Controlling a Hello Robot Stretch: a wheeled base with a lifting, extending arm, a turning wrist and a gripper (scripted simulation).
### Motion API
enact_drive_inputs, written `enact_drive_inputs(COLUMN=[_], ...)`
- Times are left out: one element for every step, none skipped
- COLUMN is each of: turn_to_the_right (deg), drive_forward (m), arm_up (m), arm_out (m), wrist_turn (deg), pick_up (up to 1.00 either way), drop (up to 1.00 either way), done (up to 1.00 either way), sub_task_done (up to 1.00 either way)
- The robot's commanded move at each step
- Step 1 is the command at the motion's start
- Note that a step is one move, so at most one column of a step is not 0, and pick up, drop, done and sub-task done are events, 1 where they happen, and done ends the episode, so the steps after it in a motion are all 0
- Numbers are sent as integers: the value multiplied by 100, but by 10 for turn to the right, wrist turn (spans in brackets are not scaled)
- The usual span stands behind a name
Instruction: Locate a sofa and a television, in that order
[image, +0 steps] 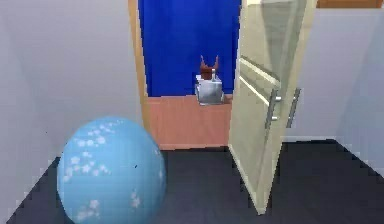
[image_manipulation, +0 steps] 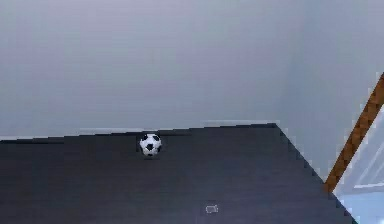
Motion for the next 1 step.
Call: enact_drive_inputs(turn_to_the_right=[0], drive_forward=[100], arm_up=[0], arm_out=[0], wrist_turn=[0], pick_up=[0], drop=[0], done=[0], sub_task_done=[0])
